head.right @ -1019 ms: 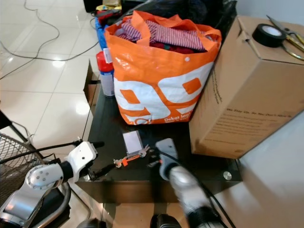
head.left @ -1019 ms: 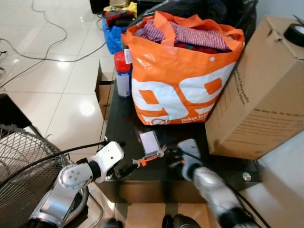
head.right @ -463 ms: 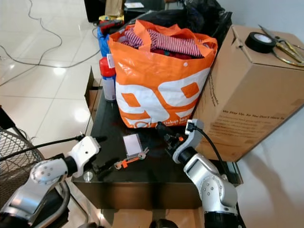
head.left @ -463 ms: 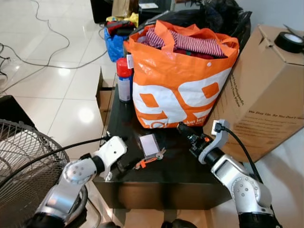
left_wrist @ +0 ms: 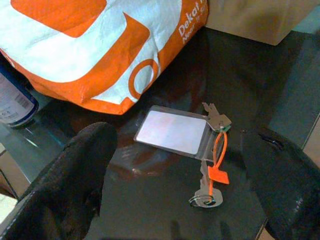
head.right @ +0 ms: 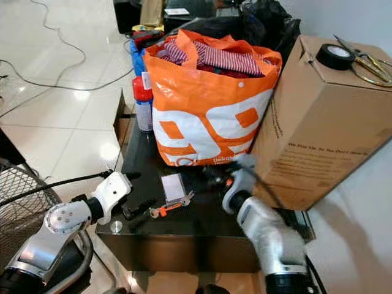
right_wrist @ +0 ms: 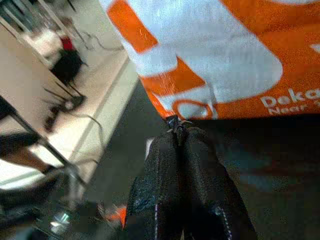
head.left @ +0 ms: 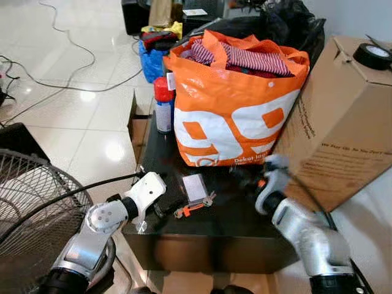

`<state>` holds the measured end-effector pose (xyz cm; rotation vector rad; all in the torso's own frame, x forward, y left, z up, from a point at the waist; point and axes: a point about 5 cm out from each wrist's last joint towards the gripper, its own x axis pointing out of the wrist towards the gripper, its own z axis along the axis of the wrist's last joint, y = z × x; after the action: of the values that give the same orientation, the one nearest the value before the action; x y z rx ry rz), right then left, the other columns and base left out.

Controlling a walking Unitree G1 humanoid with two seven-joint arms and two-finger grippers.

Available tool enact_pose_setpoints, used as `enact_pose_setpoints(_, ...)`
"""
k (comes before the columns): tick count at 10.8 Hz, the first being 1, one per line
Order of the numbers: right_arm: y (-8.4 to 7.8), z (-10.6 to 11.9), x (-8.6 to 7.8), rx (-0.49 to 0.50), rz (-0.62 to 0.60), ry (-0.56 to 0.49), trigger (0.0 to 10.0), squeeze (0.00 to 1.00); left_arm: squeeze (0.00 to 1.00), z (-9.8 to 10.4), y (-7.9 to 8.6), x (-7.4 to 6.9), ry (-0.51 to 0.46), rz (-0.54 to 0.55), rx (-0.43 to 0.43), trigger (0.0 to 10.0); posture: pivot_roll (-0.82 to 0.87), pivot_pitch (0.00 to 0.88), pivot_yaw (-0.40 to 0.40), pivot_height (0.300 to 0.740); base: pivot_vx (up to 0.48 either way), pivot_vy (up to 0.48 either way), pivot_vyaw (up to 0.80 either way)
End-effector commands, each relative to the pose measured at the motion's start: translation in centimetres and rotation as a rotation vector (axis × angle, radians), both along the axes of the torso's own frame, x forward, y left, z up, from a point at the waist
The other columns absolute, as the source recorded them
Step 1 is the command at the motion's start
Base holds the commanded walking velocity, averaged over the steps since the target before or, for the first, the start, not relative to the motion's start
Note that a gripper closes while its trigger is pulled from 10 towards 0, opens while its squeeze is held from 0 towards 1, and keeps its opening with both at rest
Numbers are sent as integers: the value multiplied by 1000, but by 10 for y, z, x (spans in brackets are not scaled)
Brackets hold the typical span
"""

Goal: Hang keys on a hook

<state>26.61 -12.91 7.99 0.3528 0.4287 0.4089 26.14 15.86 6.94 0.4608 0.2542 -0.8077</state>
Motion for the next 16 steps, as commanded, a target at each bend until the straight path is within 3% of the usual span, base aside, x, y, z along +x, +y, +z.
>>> enact_pose_setpoints(1,-2,-1,-1,-29,-10,-3,0,0,0,1,-3,1,-11,-21,6,10000,28,0,-52,740,0,0,0)
enact_pose_setpoints(4,-13,-2,-4,-79,-73,-8,0,0,0,2,-2,-2,-23,4,-27,10000,21,0,-52,740,0,0,0)
enact_pose_setpoints(7,-36,-3,-24,-97,-271,-17,0,0,0,20,3,5,-121,228,-145,10000,15,0,-37,740,0,0,0)
enact_pose_setpoints(8,-39,2,-34,-173,-318,-54,431,0,0,30,4,8,-169,296,-172,10000,7,0,-14,740,0,0,0)
enact_pose_setpoints(9,-39,4,-35,-208,-332,-67,4078,0,0,32,5,10,-183,318,-176,10000,4,0,-7,740,0,0,0)
enact_pose_setpoints(10,-43,7,-35,-268,-365,-92,10000,0,0,35,8,13,-192,369,-184,10000,0,0,0,740,0,0,0)
enact_pose_setpoints(11,-51,12,-34,-288,-422,-105,10000,0,0,34,12,15,-204,423,-170,10000,-4,0,4,740,-292,0,0)
enact_pose_setpoints(14,-44,8,-37,-309,-393,-96,10000,0,0,39,10,17,-238,404,-125,10000,21,0,-20,740,-332,0,0)
enact_pose_setpoints(16,-49,6,-35,-335,-423,-96,10000,0,0,33,7,17,-221,431,-117,10000,19,0,17,740,-351,0,0)
